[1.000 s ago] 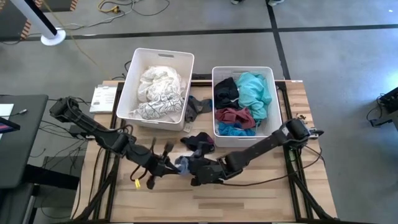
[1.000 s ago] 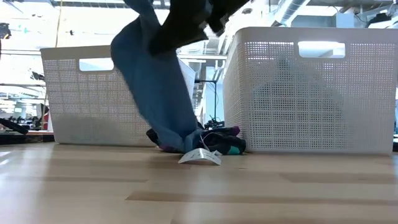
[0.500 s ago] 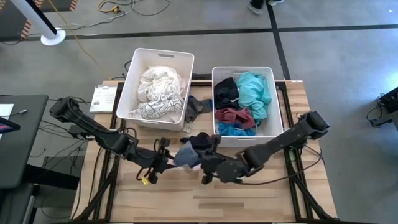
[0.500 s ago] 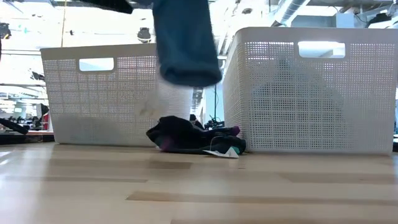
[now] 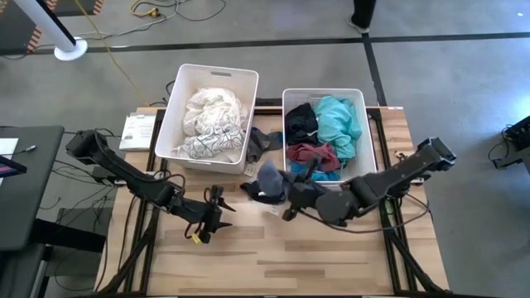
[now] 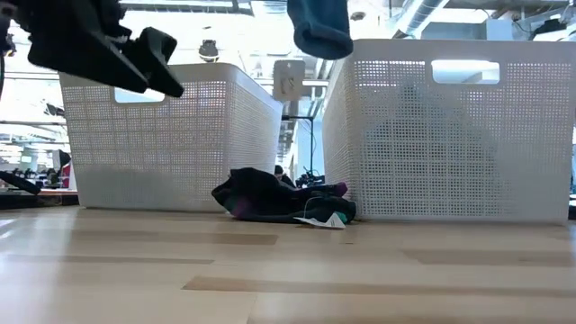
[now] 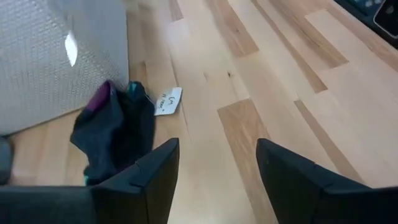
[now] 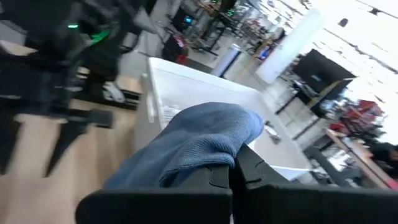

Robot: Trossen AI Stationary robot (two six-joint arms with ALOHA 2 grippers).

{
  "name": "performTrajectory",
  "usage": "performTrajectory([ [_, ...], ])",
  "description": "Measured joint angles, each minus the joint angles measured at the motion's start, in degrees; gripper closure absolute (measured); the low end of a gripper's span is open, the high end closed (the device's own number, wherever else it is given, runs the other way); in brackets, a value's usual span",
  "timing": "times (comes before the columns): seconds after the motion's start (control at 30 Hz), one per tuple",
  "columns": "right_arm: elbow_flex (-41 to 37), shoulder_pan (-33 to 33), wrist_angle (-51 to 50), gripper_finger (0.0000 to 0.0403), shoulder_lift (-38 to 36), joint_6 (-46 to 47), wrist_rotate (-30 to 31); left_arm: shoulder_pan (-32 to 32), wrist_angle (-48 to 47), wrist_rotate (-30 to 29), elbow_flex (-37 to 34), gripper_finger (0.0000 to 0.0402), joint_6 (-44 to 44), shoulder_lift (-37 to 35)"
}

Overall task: Sort clothes
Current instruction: Put the blue sock into the right white laundry bin

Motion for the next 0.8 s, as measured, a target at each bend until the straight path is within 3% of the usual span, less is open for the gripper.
performTrajectory([
  [0.23,0.0,-2.7,-0.5,0.0403,-3.5,-5.6,5.9,0.0,11.1,0.0,-6.8,0.0195,-2.4,0.0],
  [0.4,0.0,-6.3,-1.3,0.0403,-6.4,-7.4,6.4,0.0,17.0,0.0,-9.5,0.0196,-3.2,0.0],
  [0.8,0.0,-20.2,-12.2,0.0403,-12.4,-3.3,6.4,0.0,19.1,0.0,-10.8,0.0196,-5.0,0.0],
])
